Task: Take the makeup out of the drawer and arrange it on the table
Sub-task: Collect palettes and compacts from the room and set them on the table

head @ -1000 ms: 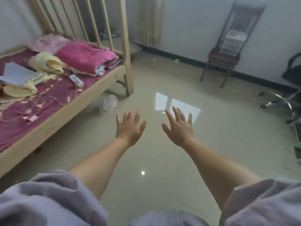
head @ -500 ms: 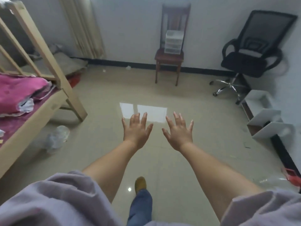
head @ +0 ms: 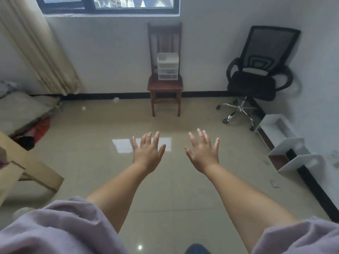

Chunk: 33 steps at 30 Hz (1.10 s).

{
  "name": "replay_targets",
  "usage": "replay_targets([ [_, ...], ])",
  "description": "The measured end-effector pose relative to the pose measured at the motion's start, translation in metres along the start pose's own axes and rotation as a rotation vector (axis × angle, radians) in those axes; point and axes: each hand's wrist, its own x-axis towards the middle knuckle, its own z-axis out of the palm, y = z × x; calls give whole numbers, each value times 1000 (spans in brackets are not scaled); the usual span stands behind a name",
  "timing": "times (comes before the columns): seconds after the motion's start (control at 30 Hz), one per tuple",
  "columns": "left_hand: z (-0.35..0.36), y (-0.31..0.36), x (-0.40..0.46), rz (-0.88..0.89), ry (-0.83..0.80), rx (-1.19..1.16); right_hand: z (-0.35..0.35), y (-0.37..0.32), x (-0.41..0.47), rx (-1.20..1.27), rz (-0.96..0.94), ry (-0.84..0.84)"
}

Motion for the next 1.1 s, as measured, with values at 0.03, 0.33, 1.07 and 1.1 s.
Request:
replay_targets([
  [0.03, 2, 3, 21, 14, -5, -7, 1, 6, 20, -3, 11, -2],
  [0.33, 31, 20, 242, 23, 8, -21, 10, 73, 237, -39, 20, -21],
  [1.07, 24, -107, 763, -32, 32, -5, 43, 34, 778, 36, 7, -74],
  [1.1, 22, -115, 786, -32, 25, -3, 43, 30, 797, 45, 17, -75],
])
